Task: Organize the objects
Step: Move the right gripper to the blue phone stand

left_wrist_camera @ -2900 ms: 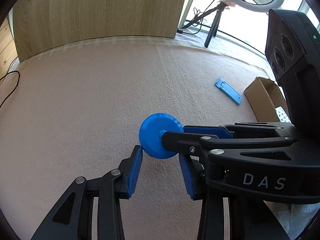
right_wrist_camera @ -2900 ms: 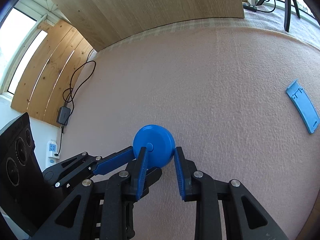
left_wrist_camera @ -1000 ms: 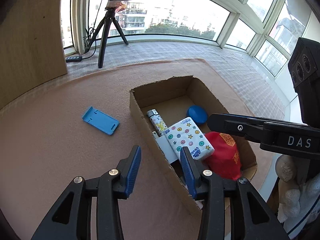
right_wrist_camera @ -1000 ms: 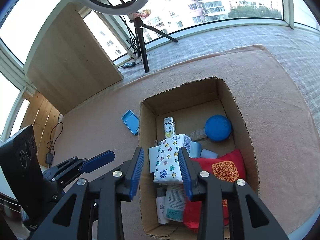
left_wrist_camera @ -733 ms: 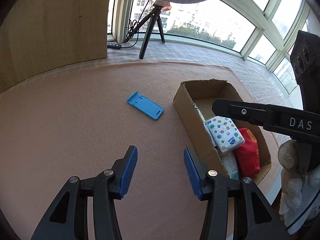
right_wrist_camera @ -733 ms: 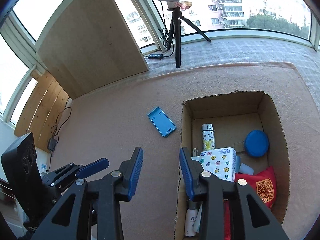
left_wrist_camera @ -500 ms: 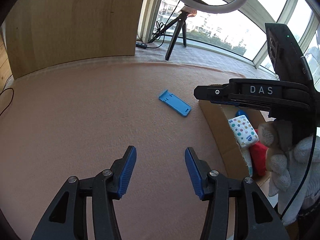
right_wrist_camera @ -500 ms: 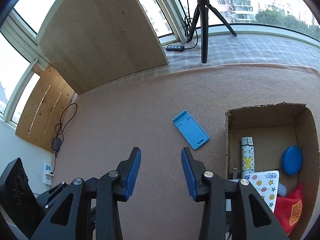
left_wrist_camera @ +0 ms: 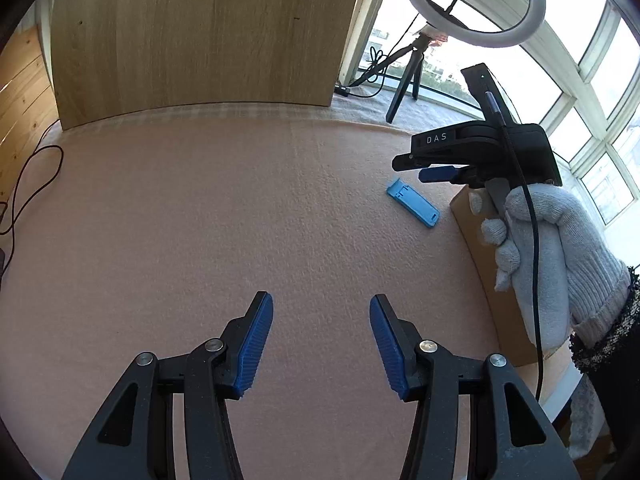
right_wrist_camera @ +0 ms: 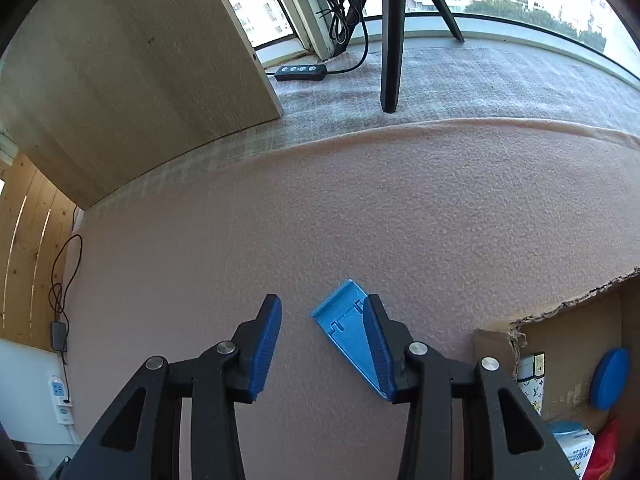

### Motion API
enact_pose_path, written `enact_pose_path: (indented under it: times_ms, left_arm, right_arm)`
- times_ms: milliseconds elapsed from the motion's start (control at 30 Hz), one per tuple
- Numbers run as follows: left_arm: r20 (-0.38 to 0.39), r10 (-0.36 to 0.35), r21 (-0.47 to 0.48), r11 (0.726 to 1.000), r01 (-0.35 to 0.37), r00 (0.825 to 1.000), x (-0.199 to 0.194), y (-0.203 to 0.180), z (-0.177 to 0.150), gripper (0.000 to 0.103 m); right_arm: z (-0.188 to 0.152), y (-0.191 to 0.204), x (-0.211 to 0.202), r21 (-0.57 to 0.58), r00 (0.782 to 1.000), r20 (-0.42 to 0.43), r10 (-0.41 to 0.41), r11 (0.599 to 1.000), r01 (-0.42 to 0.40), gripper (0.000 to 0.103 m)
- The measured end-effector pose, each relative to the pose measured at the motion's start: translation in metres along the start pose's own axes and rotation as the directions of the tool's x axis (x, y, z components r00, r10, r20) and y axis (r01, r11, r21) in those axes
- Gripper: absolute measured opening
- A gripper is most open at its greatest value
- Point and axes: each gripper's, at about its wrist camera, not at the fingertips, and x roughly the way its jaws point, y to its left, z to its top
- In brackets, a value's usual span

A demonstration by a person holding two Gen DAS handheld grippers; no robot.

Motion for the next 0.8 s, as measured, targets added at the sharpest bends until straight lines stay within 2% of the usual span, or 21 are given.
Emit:
enact_pose_path:
  times_ms: [400,633,800]
  left_arm:
    - [-0.011,-0.001,-0.015,1.000,0.001,1.000,-0.001,0.020,0.003,0.054]
    - [-0.011,-0.012,-0.022,1.000,0.012,1.000,0.002,0.021,0.004,0.054]
    - [-0.010,-0.022,-0.018,1.000,0.022,1.000,0.003,0.018,0.004,0.054]
  right_arm:
    - [0.011,-0.004,0.024,0.047,0.993,-0.028,-0.114,0.992,0.115,0.040]
    - [-0.002,0.000,0.024,0.044,0.992,-0.079,-0.095,0.994,0.098,0.045]
    - [-0.023,0.012,0.021,0.014,0.992,-0.116,-0.046,0.999,0.048,0.045]
